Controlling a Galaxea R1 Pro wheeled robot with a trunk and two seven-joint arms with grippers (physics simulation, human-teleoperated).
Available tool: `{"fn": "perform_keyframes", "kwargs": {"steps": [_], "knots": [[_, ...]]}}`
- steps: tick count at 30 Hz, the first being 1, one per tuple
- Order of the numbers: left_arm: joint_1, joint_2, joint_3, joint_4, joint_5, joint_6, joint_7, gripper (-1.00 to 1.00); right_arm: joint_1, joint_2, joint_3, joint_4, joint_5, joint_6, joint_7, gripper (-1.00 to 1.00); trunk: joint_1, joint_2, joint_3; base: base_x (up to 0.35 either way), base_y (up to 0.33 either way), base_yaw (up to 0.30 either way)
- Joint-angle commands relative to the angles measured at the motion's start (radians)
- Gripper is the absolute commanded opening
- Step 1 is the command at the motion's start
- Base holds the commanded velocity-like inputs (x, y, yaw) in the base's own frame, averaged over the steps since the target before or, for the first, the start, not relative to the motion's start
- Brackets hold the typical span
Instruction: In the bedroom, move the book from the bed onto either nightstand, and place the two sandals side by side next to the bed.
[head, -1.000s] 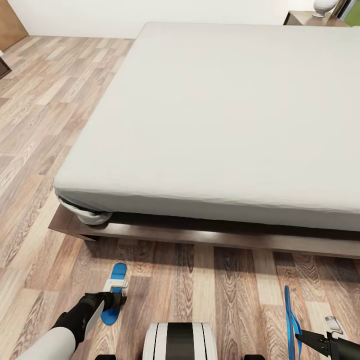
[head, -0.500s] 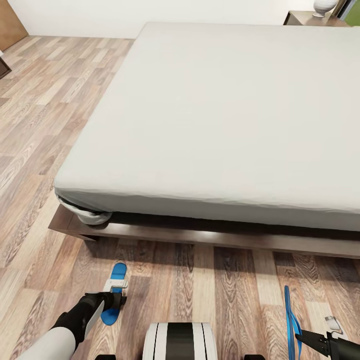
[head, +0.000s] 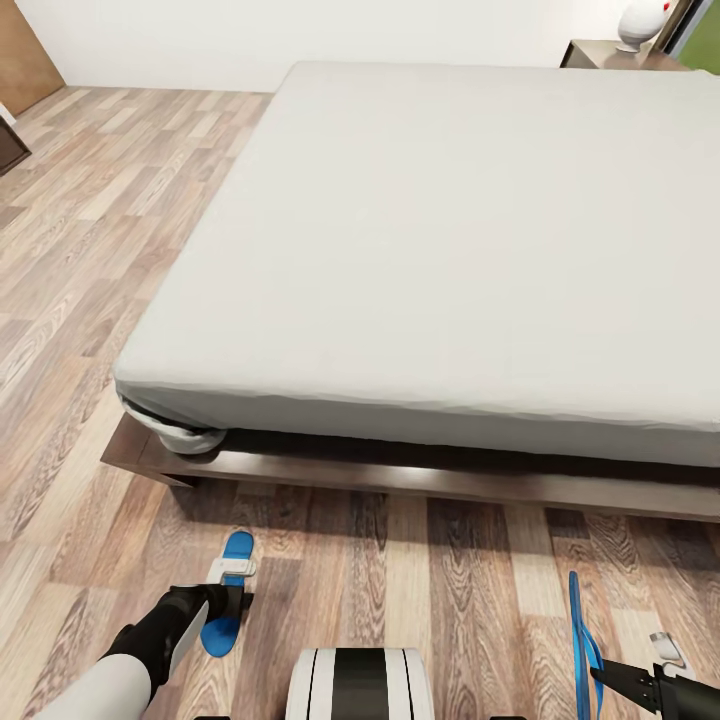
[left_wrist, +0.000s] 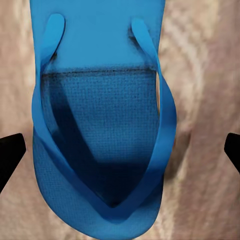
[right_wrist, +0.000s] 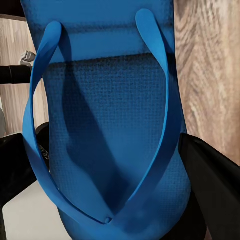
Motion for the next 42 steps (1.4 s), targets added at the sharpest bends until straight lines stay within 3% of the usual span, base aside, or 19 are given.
{"fn": "perform_keyframes", "kwargs": {"steps": [1,13,26,30,34,37,38,39,42], "knots": [[0.0,0.0,0.003,-0.002,-0.008,0.005,-0.006,1.0,0.0,0.0,-0.005,0.0,0.005,-0.005,0.002,-1.0,0.0,0.0,-0.001,0.0,0.0,0.0],[0.0,0.0,0.003,-0.002,-0.008,0.005,-0.006,1.0,0.0,0.0,-0.005,0.0,0.005,-0.005,0.002,-1.0,-0.005,0.002,0.038,0.0,0.0,0.0],[0.0,0.005,0.008,-0.009,-0.008,0.004,-0.008,1.0,0.0,0.001,-0.005,0.0,0.005,-0.006,0.002,-1.0,-0.005,0.002,0.038,0.0,0.0,0.0],[0.0,0.04,0.015,-0.02,-0.007,0.004,-0.012,1.0,0.0,0.001,-0.005,0.0,0.005,-0.006,0.002,-1.0,-0.005,0.002,0.038,0.0,0.0,0.0],[0.0,0.066,0.052,-0.069,0.008,0.006,-0.019,1.0,0.0,0.001,-0.005,0.0,0.005,-0.006,0.002,-1.0,-0.005,0.002,0.038,0.0,0.0,0.0],[0.0,0.091,0.088,-0.087,0.027,0.007,-0.072,1.0,0.0,0.001,-0.005,0.0,0.005,-0.006,0.002,-1.0,-0.005,0.002,0.038,0.0,0.0,0.0],[0.0,0.117,0.102,-0.091,0.034,0.009,-0.211,1.0,0.0,0.001,-0.005,0.0,0.006,-0.006,0.002,-1.0,-0.005,0.002,0.038,0.0,0.0,0.0],[0.0,0.133,0.104,-0.092,0.034,0.01,-0.281,1.0,0.0,0.001,-0.005,0.0,0.006,-0.006,0.002,-1.0,-0.005,0.002,0.038,0.0,0.0,0.0],[0.0,0.164,0.107,-0.092,0.035,0.013,-0.377,1.0,0.0,0.001,-0.005,0.0,0.005,-0.006,0.002,-1.0,-0.005,0.002,0.038,0.0,0.0,0.0]]}}
